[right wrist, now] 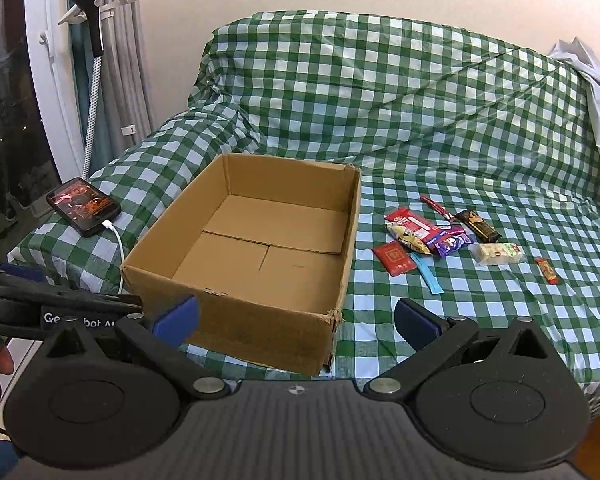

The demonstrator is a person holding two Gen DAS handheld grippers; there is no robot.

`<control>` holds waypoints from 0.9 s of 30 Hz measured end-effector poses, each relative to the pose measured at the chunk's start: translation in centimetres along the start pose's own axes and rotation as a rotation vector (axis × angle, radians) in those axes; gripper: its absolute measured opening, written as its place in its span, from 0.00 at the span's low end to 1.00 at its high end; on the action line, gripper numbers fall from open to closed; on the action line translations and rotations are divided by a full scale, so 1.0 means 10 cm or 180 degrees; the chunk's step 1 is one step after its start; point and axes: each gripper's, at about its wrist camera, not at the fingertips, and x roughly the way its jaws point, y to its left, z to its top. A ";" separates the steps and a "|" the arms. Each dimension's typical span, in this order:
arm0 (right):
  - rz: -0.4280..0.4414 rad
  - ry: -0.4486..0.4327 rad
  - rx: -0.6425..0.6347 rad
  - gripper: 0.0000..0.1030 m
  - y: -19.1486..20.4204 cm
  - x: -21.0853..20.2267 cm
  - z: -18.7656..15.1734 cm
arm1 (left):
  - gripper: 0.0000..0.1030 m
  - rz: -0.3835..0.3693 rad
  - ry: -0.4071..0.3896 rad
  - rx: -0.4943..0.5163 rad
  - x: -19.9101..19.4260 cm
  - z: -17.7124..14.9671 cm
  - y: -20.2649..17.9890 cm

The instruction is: Organize snacks

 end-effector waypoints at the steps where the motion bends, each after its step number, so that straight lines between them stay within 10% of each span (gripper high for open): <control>1: 0.0003 0.0002 0.0002 1.00 0.00 0.00 0.00 | 1.00 0.0035 -0.0028 0.0022 0.00 -0.01 -0.02; 27: 0.0094 0.0095 0.0334 1.00 -0.25 0.17 -0.07 | 1.00 0.0176 0.0086 0.0265 0.14 0.01 -0.27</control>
